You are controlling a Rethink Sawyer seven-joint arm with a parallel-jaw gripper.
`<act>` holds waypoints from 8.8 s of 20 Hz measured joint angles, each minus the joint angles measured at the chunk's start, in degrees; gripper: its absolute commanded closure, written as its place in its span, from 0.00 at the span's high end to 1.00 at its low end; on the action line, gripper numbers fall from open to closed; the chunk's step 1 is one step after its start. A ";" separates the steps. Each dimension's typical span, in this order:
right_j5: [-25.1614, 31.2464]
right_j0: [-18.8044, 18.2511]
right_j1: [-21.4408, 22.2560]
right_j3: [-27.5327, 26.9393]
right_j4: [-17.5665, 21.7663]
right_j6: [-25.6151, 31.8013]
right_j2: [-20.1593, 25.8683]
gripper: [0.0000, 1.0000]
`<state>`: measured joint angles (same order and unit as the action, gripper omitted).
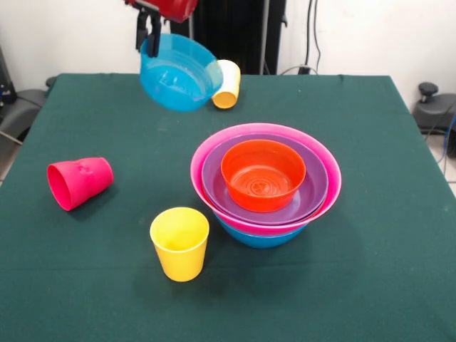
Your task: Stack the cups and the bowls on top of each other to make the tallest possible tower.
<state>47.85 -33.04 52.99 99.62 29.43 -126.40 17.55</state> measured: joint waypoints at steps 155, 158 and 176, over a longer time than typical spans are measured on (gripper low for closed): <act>-2.19 21.66 -19.84 -19.34 -20.33 -0.01 -13.36 1.00; -1.38 21.01 -16.21 -18.79 -21.66 -0.01 -13.27 1.00; -0.96 18.55 -9.81 -18.43 -23.82 -0.01 -13.03 1.00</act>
<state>46.88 -14.50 43.18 81.19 5.61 -126.41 4.52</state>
